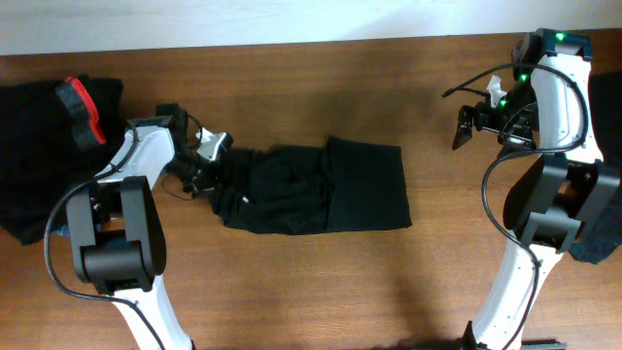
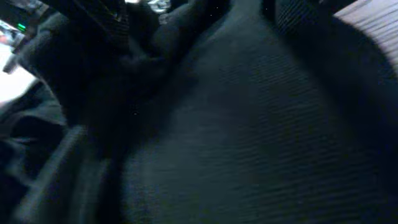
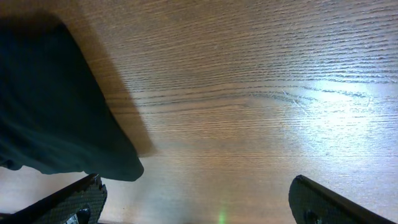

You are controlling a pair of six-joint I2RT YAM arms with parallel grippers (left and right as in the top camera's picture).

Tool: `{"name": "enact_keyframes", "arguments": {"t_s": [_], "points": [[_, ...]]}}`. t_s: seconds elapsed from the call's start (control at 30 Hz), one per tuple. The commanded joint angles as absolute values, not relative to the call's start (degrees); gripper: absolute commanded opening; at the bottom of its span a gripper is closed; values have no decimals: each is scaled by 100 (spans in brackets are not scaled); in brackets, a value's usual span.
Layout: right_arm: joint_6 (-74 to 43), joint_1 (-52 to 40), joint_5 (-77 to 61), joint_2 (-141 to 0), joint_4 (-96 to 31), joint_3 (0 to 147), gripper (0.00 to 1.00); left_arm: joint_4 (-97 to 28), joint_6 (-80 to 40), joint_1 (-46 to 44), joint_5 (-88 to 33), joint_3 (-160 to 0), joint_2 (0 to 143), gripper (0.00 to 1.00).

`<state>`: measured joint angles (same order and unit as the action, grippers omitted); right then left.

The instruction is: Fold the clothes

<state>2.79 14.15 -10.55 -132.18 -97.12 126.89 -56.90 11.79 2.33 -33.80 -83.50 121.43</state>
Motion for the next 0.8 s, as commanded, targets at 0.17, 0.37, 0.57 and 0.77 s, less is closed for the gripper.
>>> {"name": "enact_keyframes", "arguments": {"t_s": [0.17, 0.37, 0.57, 0.77], "points": [[255, 1385, -1068, -13148, -9736, 12792, 99, -5592, 1511, 263, -4117, -8320, 12204, 60], [255, 1385, -1068, -13148, -9736, 12790, 99, -5575, 1516, 611, -4412, -8320, 12204, 47], [255, 1385, -1068, -13148, -9736, 12790, 99, -5489, 1710, 799, -5168, -8318, 12204, 52], [255, 1385, -1068, -13148, -9736, 12790, 99, -5500, 1728, 631, -5170, -8318, 12204, 54]]}}
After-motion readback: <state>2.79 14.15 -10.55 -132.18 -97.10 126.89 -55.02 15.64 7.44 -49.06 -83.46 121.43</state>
